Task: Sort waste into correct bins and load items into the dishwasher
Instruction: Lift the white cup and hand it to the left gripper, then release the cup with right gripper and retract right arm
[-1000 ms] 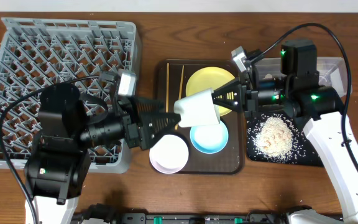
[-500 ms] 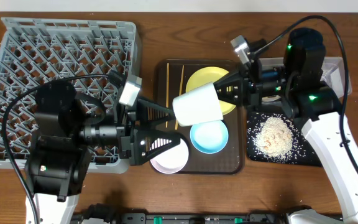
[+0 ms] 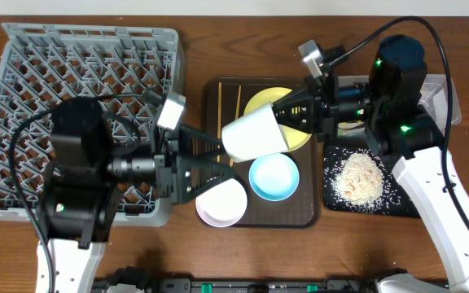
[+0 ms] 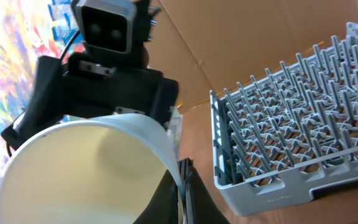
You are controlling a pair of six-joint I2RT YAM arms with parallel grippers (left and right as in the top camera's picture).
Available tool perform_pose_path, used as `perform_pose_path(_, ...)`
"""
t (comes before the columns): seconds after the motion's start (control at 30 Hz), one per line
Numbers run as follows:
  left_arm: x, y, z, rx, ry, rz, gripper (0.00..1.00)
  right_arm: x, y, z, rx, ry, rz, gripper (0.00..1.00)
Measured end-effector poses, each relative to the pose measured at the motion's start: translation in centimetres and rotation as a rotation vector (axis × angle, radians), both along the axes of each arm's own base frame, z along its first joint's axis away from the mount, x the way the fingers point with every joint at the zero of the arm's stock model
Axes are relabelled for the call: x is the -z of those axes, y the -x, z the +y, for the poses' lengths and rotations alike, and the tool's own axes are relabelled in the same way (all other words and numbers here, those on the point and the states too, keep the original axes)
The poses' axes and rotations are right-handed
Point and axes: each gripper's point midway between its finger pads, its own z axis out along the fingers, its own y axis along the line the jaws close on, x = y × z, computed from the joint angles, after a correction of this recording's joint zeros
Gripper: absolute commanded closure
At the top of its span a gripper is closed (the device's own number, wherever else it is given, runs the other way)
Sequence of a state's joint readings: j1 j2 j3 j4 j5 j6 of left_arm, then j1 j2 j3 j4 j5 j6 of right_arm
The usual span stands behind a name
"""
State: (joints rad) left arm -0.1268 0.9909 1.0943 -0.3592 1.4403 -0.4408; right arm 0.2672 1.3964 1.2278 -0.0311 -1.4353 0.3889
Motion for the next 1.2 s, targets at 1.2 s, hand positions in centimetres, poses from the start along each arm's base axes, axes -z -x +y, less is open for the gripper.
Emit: perform_pose_path(1.2,0.4,-1.1,-0.5,0.07,0.022,-0.026,0.25,0.4,1.4,1.9,-0.121,-0.001,0.069,0.99)
